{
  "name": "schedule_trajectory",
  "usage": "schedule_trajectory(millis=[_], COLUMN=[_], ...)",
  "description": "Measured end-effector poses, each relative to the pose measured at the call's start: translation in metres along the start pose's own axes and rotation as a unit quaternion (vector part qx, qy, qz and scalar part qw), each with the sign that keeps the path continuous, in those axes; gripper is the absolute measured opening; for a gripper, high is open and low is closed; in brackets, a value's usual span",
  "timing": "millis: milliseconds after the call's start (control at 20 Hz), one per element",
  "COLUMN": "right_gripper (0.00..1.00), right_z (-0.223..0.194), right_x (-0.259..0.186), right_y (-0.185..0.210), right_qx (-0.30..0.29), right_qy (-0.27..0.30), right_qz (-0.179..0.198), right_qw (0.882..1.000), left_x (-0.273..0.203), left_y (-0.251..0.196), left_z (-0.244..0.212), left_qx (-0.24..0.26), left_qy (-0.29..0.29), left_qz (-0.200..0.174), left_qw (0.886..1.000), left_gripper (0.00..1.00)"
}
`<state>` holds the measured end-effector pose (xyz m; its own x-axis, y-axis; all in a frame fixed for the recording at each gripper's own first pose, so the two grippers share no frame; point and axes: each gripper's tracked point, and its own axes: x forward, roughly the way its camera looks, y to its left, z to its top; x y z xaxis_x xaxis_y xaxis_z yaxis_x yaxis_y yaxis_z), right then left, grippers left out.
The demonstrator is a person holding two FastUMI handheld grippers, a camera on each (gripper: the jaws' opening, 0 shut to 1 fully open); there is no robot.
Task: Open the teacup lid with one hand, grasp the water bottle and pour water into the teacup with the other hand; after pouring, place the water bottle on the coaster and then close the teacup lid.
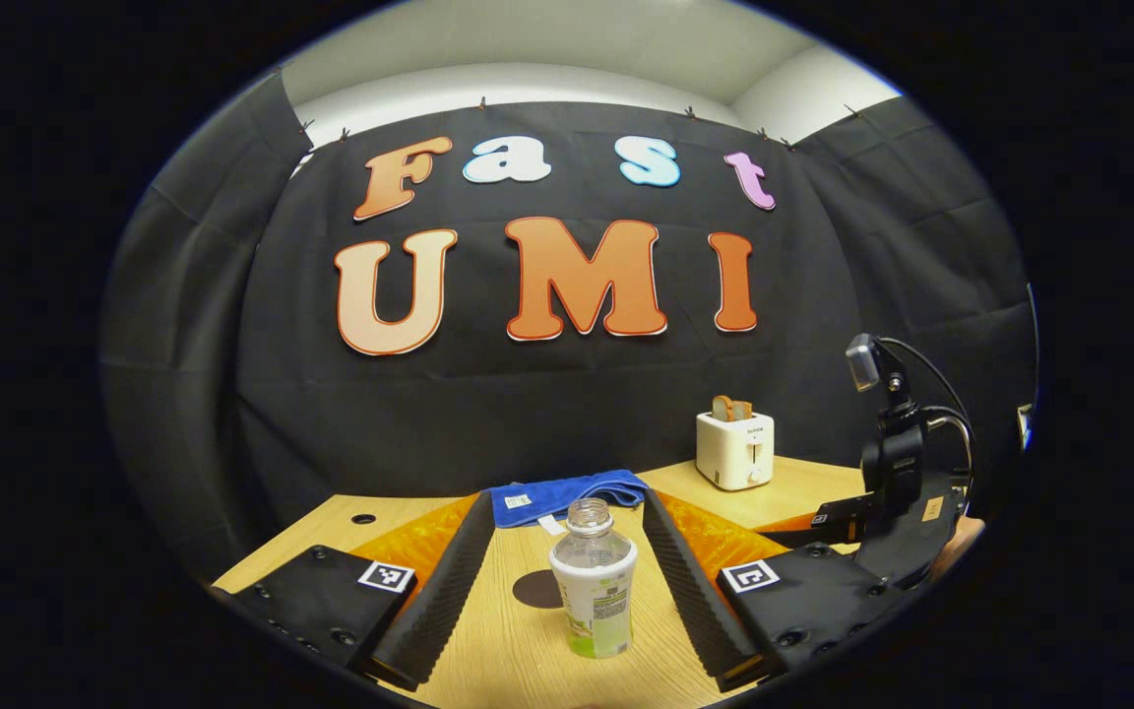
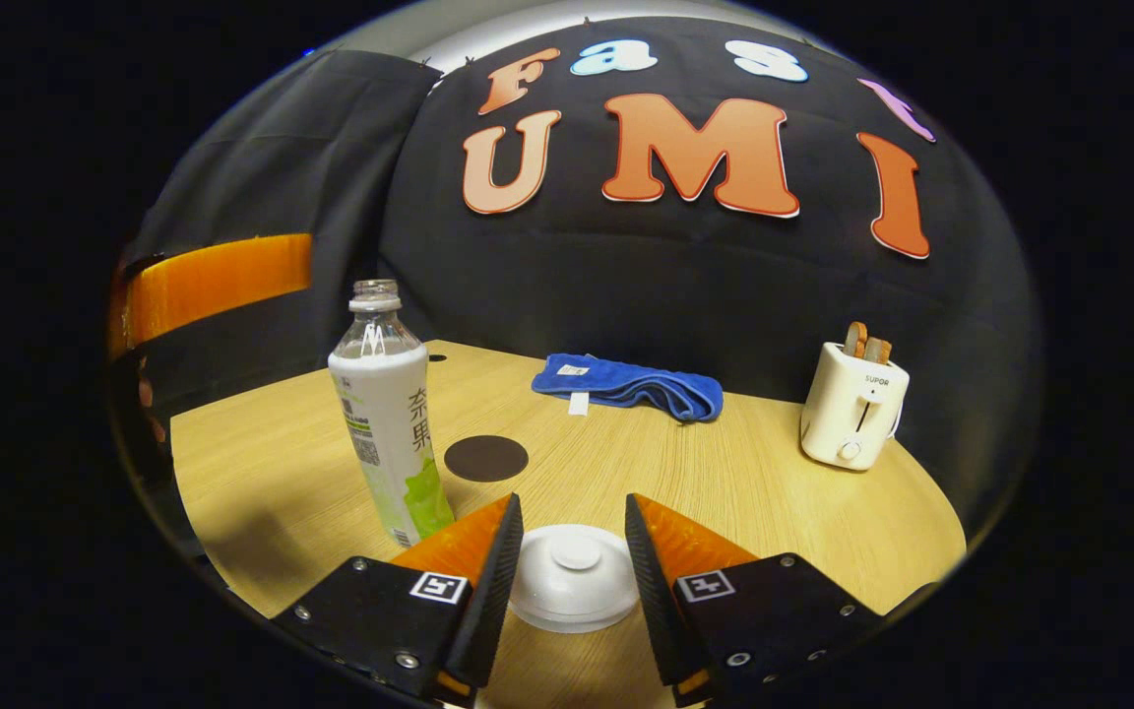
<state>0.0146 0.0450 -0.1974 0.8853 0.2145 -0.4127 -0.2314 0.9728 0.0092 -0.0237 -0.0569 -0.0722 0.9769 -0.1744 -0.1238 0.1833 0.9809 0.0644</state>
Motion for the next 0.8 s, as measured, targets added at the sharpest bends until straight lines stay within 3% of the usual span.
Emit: schedule_trajectory(millis=[150, 400, 600, 800], right_gripper=[0.56, 0.29, 0.23, 0.19], right_z=[-0.009, -0.011, -0.011, 0.012], right_x=[0.007, 0.012, 0.011, 0.006], right_y=[-0.002, 0.003, 0.001, -0.005], right_qx=[-0.001, -0.004, 0.005, 0.028], right_qy=[0.013, 0.02, 0.02, -0.016], right_qz=[-0.002, 0.002, 0.007, 0.007], right_qw=[1.0, 1.0, 1.0, 0.999], left_x=[0.002, 0.008, 0.012, 0.017], left_y=[-0.006, -0.02, -0.022, -0.025], left_z=[-0.011, -0.034, -0.048, -0.065], left_qx=[-0.003, -0.001, -0.011, -0.003], left_qy=[0.009, 0.033, 0.049, 0.069], left_qz=[-0.009, -0.021, -0.024, -0.021], left_qw=[1.0, 0.999, 0.998, 0.997], left_gripper=[0.98, 0.98, 0.96, 0.98])
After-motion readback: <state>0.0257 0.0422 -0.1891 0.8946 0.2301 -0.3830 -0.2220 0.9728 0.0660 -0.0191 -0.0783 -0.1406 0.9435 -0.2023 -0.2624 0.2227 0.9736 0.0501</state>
